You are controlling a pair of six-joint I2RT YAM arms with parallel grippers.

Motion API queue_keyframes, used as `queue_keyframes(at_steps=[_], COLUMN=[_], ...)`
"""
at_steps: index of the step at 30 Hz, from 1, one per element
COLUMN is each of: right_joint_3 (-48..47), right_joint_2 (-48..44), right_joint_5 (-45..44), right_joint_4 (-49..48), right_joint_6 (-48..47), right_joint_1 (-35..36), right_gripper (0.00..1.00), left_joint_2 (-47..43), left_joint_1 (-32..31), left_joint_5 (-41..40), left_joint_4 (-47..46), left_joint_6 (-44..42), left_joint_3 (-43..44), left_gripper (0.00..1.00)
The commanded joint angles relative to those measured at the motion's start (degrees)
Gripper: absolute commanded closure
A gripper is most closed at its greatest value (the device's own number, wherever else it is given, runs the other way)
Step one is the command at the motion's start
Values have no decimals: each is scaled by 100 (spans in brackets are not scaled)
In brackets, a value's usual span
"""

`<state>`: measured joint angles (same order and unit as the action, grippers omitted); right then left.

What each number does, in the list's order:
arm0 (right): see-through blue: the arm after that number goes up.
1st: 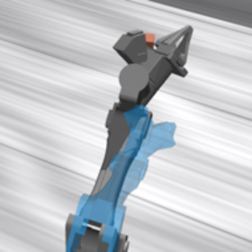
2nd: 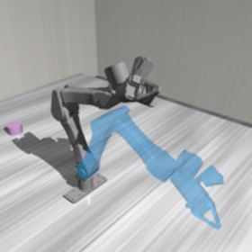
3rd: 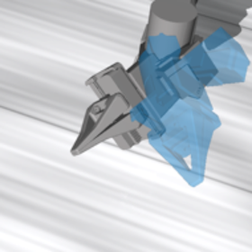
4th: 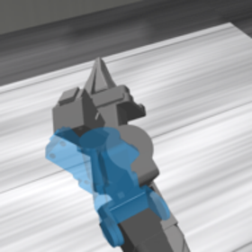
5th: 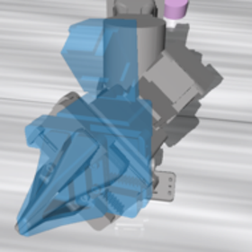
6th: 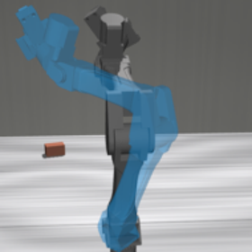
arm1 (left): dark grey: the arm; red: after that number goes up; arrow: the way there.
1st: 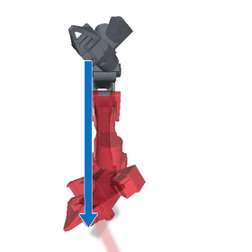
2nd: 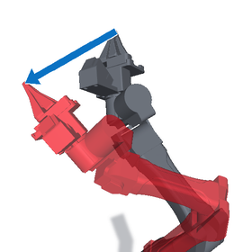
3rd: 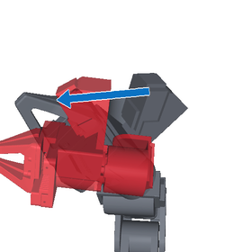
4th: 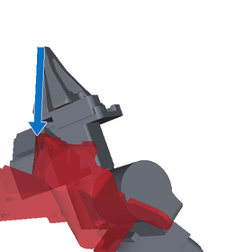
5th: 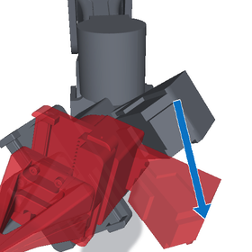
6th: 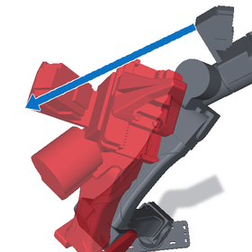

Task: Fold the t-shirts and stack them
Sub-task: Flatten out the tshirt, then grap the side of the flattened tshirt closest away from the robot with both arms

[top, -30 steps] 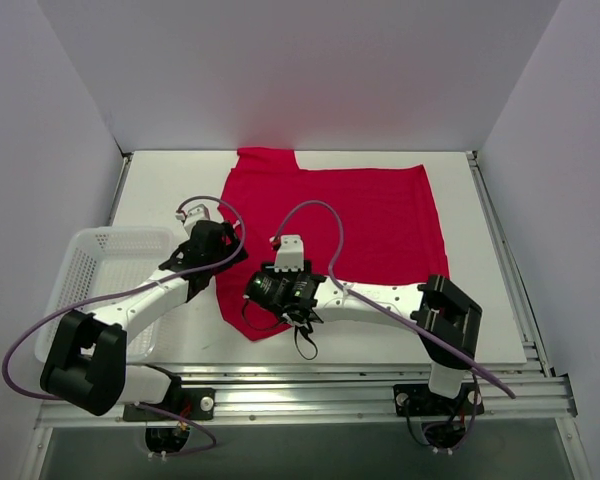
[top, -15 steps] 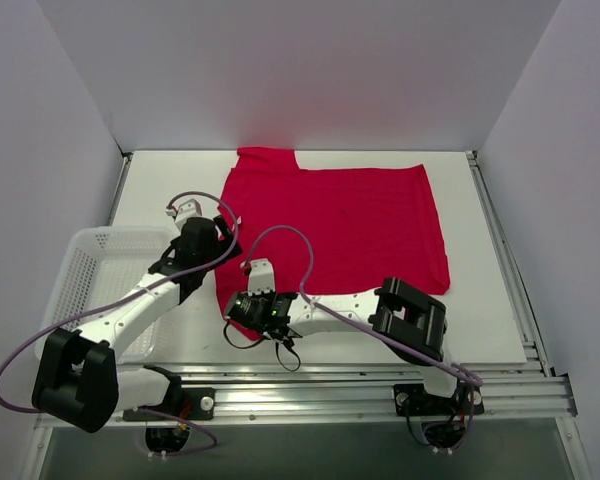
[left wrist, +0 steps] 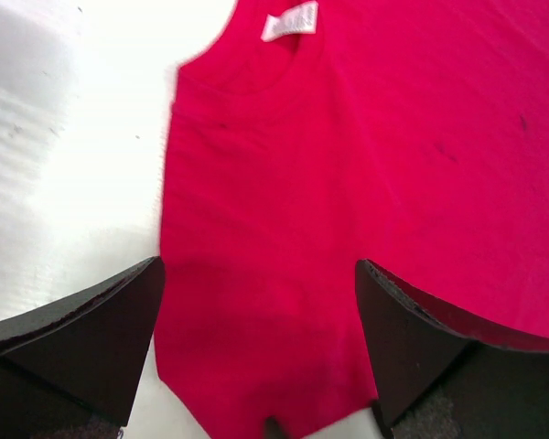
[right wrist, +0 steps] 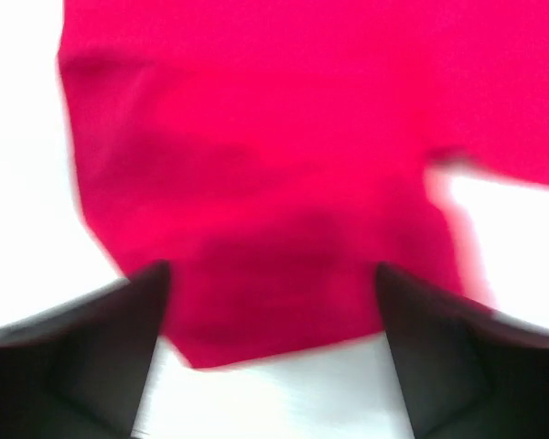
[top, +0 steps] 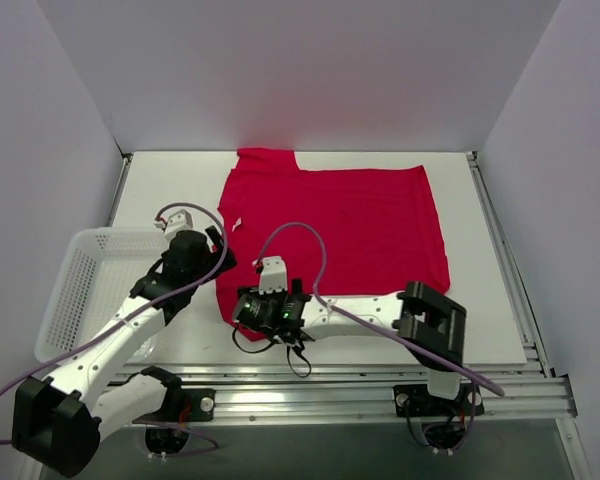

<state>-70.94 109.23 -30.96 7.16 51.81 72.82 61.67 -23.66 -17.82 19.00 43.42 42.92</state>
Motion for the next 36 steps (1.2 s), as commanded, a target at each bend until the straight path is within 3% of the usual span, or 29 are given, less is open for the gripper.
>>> queue_keyframes(at_steps=[1, 7, 16, 22, 24, 27, 33, 36], right_joint_3=[106, 352, 502, 484, 467, 379, 440, 502], right_joint_2=[-1323, -3027, -4865, -5201, -5236, -5236, -5403, -5412], right_joint_5=[-1709, -2887, -3821, -4076, -4128, -4163, -4181, -4208], right_joint_4=[1223, 2594, 4538, 5356, 5497, 5918, 5981, 5973], right_joint_6=[223, 812, 2068, 2684, 2842, 3088, 3116, 3160], right_joint_1=[4, -118, -154, -171, -171, -171, -189, -206], right_gripper=[0, 0, 0, 0, 0, 0, 0, 0], left_joint_2=[-497, -726, -1148, -1175, -1087, -806, -253, 29], left_joint_1=[-392, -1298, -2291, -2521, -2521, -2529, -2538, -2538], left_joint_5=[104, 375, 535, 420, 525, 605, 281, 166], left_joint_4=[656, 1000, 1395, 1194, 731, 210, -406, -678], left_joint_6=[403, 1019, 1977, 2495, 2662, 2812, 2883, 2909], left_joint_3=[-343, -862, -1189, -1663, -1882, -2191, -2323, -2288], left_gripper=[6, 6, 0, 0, 8, 9, 11, 17])
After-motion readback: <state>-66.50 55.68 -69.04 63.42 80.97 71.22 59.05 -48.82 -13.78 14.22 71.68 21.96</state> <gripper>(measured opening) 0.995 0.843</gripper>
